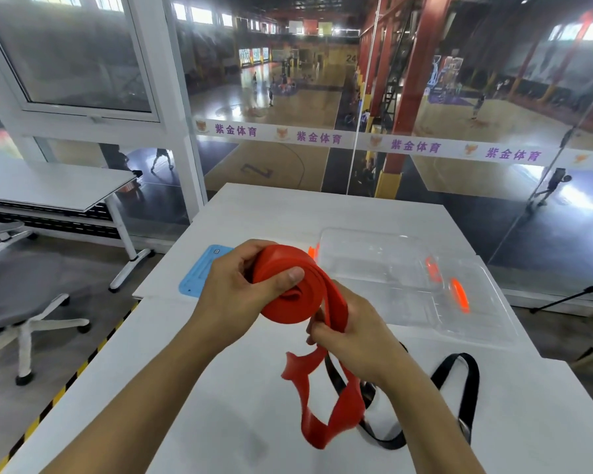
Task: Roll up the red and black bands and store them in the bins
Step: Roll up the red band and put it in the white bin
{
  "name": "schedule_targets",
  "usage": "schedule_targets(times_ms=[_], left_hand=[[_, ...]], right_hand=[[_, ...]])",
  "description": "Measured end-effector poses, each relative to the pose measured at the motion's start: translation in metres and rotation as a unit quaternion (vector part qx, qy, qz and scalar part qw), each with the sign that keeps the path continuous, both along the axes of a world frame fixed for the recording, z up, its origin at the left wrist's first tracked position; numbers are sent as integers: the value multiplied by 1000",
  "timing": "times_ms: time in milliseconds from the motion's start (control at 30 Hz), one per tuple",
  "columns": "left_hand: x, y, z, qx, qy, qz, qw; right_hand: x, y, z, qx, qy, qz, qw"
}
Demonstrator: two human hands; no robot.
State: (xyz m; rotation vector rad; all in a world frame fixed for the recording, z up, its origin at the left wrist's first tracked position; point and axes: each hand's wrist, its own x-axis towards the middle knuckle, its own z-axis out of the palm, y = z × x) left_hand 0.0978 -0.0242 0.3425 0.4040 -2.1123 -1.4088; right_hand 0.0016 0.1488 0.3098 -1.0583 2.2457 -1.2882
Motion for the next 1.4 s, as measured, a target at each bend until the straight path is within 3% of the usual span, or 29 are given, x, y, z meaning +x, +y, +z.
schedule_targets(times_ms=[133,433,667,833,933,1200,1333,1400], left_hand=[[0,-3,2,-11,2,21,1000],[-2,-9,10,-17,3,58,998],[1,-12,14,-35,-7,49,998],[1,-18,8,-22,-8,58,998],[0,-17,6,-16,9,66,998],[3,-24,4,-1,25,83,996],[1,-36,4,41,47,122,991],[3,-44,4,43,49,133,989]], right_hand=[[2,1,-6,-32,-112,6,993],[-12,1,-31,26,39,-37,998],[-13,2,-43,-3,-29,-107,994],[-12,11,-44,-47,-156,7,987],[-13,12,-46,-45,-150,44,987],[-28,14,-72,90,-73,-82,990],[-26,21,-87,50,-87,-202,974],[-23,25,-93,28,-96,-188,977]])
